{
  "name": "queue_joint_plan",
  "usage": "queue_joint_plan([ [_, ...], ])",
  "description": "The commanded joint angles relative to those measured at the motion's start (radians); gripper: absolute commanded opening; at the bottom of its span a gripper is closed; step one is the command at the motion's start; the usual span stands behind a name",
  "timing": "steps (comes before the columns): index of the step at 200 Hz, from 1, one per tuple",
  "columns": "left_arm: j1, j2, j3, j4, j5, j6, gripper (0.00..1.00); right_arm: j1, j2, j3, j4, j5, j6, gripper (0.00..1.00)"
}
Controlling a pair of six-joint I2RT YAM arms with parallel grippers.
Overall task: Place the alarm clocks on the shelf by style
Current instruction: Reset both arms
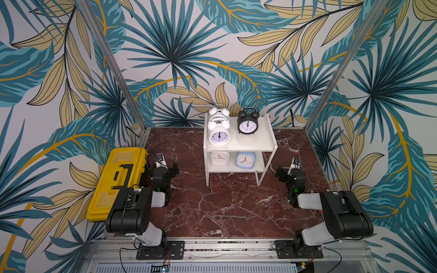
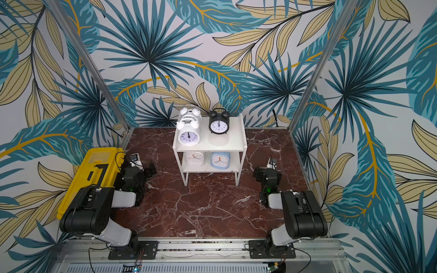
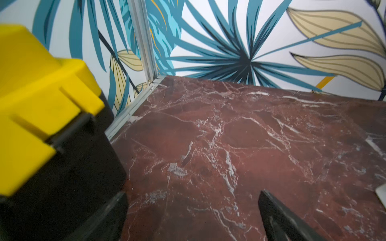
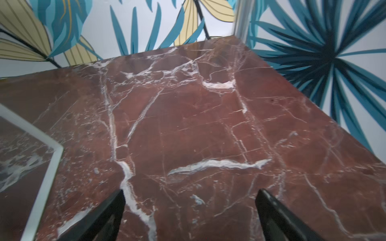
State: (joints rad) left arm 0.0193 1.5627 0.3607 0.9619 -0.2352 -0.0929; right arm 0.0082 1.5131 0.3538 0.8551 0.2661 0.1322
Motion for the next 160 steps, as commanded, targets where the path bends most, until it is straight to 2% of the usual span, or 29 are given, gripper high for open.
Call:
queue_joint_plan([
  [1, 0.001, -0.007, -0.017, 0.041, 0.018, 0.015, 1.0, 0.002, 0.004, 0.01, 0.106, -0.041, -0.064, 1.0],
  [13, 0.001, 0.01, -0.026, 0.096, 0.019, 0.023, 1.0, 0.002, -0.023, 0.032, 0.013, -0.029, -0.038, 1.0],
  [25, -0.002, 0.003, -0.019, 0.065, 0.017, 0.025, 1.0, 0.006, -0.008, 0.022, 0.059, -0.031, -0.055, 1.0],
  [57, -0.044, 0.014, -0.01, 0.071, 0.003, 0.079, 1.0, 0.006, -0.017, 0.026, 0.036, -0.027, -0.048, 1.0],
  [160, -0.045, 0.015, -0.011, 0.073, 0.004, 0.081, 1.0, 0.01, -0.016, 0.027, 0.038, -0.023, -0.052, 0.99],
])
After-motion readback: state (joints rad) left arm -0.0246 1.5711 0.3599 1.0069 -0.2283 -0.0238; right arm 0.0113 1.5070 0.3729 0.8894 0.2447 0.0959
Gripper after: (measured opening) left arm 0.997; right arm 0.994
